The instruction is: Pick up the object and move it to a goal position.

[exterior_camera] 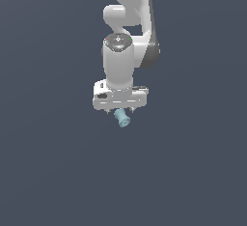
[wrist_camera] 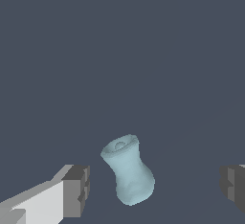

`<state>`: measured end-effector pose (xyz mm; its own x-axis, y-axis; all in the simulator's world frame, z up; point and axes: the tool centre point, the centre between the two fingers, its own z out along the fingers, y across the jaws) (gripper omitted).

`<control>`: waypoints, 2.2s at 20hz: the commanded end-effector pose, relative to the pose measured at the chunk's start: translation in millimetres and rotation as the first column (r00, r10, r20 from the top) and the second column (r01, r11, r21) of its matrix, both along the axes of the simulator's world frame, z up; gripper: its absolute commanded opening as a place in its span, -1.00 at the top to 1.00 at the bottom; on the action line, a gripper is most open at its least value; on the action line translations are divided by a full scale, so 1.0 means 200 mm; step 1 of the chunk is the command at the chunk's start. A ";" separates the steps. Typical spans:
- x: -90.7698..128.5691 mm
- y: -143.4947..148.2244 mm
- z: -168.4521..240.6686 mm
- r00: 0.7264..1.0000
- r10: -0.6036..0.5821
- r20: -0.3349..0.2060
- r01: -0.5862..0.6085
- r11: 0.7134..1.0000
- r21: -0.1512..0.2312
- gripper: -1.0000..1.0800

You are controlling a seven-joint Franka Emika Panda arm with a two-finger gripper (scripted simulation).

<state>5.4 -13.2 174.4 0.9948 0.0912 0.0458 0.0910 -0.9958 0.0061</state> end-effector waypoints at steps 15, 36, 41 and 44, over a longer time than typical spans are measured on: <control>-0.21 0.03 -0.31 0.946 0.323 -0.040 -0.323 0.946 -0.002 -0.92; -0.26 0.03 -0.54 0.924 0.380 -0.046 -0.380 0.925 0.002 -0.92; -0.26 0.03 -0.60 0.924 0.380 -0.046 -0.380 0.925 0.002 -0.92; -0.26 0.03 -0.61 0.924 0.380 -0.046 -0.380 0.925 0.002 1.00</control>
<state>-46.5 -6.8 53.2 0.8863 0.4631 -0.0008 0.4631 -0.8863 -0.0005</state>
